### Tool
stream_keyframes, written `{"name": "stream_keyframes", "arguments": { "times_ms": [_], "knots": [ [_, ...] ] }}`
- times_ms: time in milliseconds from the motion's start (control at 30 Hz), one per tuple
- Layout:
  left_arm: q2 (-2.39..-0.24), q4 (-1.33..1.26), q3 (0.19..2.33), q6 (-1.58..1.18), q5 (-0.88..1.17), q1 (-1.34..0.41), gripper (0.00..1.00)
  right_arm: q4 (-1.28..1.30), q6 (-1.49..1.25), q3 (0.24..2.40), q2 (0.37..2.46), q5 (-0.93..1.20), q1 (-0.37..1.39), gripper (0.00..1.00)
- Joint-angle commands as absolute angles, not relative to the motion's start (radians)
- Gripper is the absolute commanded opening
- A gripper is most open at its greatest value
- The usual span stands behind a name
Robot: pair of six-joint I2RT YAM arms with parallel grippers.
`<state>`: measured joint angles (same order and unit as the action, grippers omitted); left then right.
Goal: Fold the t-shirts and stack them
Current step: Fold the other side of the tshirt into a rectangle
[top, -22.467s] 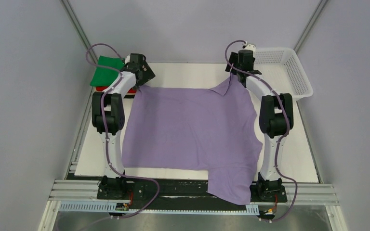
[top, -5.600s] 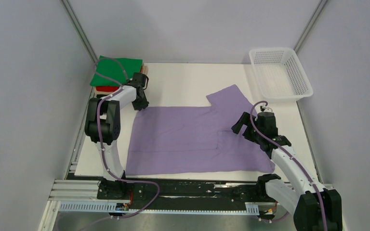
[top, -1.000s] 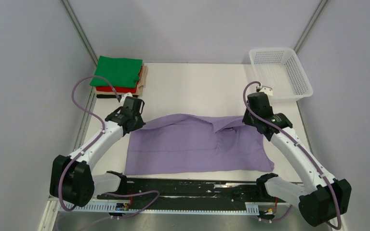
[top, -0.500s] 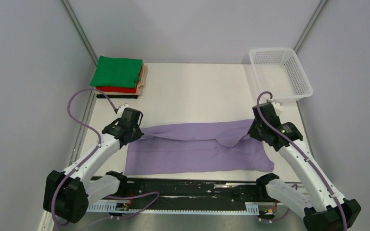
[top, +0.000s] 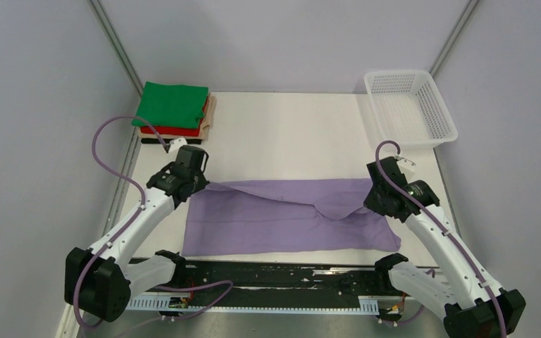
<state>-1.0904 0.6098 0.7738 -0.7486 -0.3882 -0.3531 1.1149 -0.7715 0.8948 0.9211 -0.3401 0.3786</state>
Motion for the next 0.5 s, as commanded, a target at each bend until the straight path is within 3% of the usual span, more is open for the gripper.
{"name": "stream_keyframes", "arguments": {
  "times_ms": [0, 200, 333, 433, 467],
  "knots": [
    [-1.086, 0.580, 0.859, -0.713, -0.462, -0.356, 0.05, 1.132, -0.793, 0.933, 0.894, -0.361, 0.384, 0.01],
    [-1.062, 0.586, 0.758, -0.745, -0.455, -0.356, 0.06, 1.176, -0.828, 0.905, 0.880, -0.341, 0.383, 0.03],
    [-1.031, 0.636, 0.695, -0.802, -0.474, -0.356, 0.30, 1.241, -0.878, 0.877, 0.888, -0.309, 0.384, 0.07],
    [-1.009, 0.710, 0.679, -0.843, -0.510, -0.356, 0.60, 1.325, -0.939, 0.856, 0.905, -0.322, 0.384, 0.13],
    [-0.996, 0.732, 0.683, -0.871, -0.520, -0.356, 0.65, 1.354, -0.952, 0.849, 0.910, -0.322, 0.383, 0.15]
  ]
}}
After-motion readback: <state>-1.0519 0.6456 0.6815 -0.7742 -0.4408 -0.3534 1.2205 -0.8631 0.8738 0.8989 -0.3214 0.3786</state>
